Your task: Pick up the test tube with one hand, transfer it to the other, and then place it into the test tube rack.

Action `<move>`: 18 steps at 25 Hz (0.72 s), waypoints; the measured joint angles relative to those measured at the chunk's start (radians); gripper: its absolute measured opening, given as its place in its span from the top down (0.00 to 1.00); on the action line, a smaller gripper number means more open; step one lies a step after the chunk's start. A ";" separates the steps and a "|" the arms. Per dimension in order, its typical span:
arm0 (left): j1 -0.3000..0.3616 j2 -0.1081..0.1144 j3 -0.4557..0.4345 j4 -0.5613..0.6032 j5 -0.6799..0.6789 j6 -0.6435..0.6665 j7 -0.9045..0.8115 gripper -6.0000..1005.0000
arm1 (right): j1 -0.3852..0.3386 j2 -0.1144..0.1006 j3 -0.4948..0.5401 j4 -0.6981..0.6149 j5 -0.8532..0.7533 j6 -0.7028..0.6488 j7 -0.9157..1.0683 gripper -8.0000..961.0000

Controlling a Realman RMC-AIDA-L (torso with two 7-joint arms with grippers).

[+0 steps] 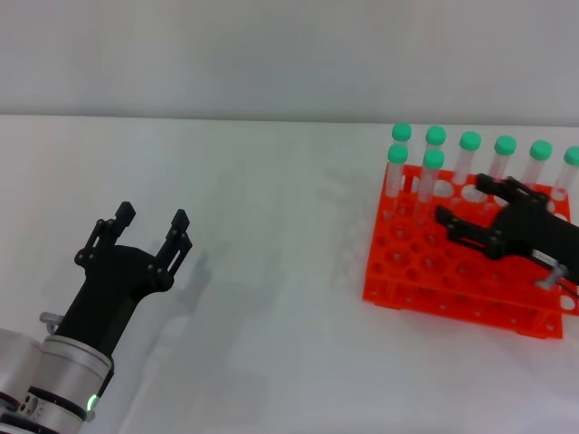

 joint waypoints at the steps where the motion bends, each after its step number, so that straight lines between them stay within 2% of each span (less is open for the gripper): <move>1: 0.000 0.000 -0.001 0.000 0.000 0.000 0.000 0.26 | -0.025 0.000 0.002 -0.019 0.002 0.018 0.005 0.17; 3: 0.002 0.000 -0.001 0.000 0.000 0.000 0.000 0.26 | -0.068 -0.001 0.004 -0.050 0.015 0.050 0.011 0.12; 7: 0.004 0.000 -0.002 -0.006 0.000 0.000 0.000 0.26 | -0.164 -0.005 0.004 -0.086 0.113 0.101 -0.012 0.12; 10: 0.004 0.000 -0.002 -0.012 0.000 0.000 0.000 0.26 | -0.219 -0.006 0.011 -0.066 0.243 0.104 -0.115 0.12; 14: 0.003 0.001 -0.002 -0.012 0.000 0.000 0.000 0.26 | -0.243 0.001 0.076 0.026 0.387 0.104 -0.270 0.12; 18: -0.001 0.002 -0.002 -0.012 0.002 0.000 0.000 0.26 | -0.240 -0.002 0.197 0.098 0.402 0.091 -0.309 0.12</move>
